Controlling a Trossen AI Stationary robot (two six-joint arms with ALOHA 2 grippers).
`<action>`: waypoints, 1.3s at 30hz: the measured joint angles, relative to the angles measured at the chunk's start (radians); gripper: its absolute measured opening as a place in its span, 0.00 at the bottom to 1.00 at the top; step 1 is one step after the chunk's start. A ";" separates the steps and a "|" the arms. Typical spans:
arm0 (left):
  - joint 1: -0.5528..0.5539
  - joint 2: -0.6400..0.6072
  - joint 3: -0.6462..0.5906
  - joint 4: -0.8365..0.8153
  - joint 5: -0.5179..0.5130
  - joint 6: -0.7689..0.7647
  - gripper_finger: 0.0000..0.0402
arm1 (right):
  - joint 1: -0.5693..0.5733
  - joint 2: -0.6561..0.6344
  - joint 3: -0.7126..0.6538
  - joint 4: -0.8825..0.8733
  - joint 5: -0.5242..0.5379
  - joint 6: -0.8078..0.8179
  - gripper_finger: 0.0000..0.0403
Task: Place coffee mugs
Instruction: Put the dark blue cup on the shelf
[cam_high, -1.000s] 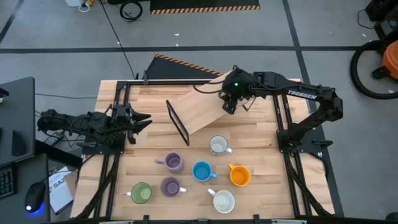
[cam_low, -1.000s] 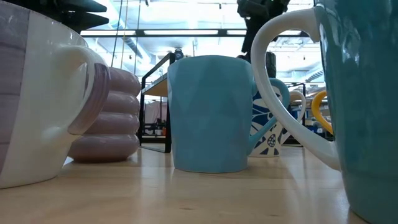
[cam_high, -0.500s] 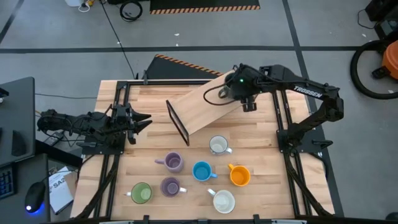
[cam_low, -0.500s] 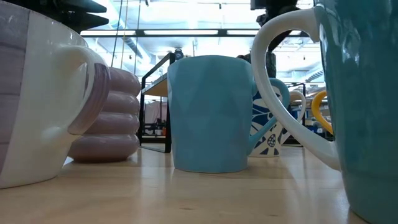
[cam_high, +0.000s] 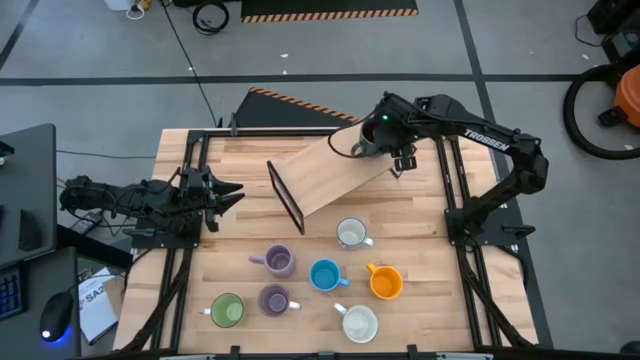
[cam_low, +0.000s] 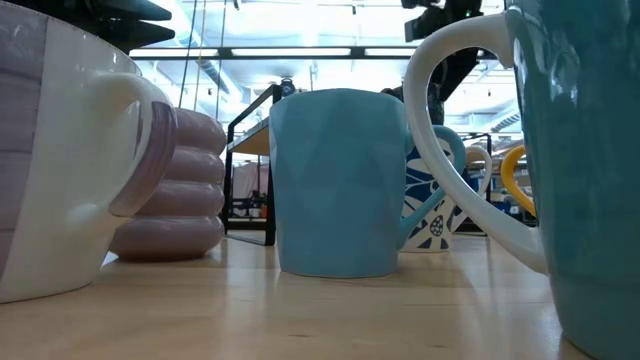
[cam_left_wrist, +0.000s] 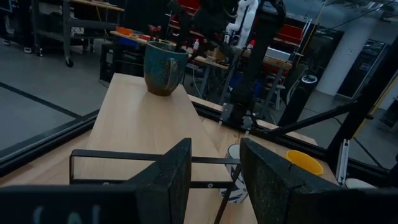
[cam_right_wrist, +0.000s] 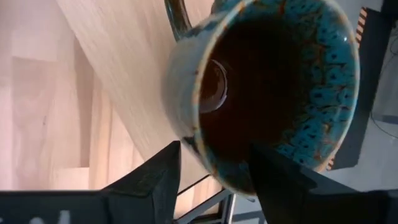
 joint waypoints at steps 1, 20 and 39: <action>0.000 0.000 0.000 -0.001 0.000 -0.001 0.35 | 0.000 0.006 0.001 0.002 -0.001 -0.006 0.42; 0.000 0.000 0.000 0.003 0.000 0.009 0.35 | -0.002 0.062 0.000 -0.001 -0.069 0.140 0.12; 0.000 0.000 0.000 0.002 0.000 0.000 0.35 | -0.099 0.147 0.233 -0.221 -0.243 0.613 0.12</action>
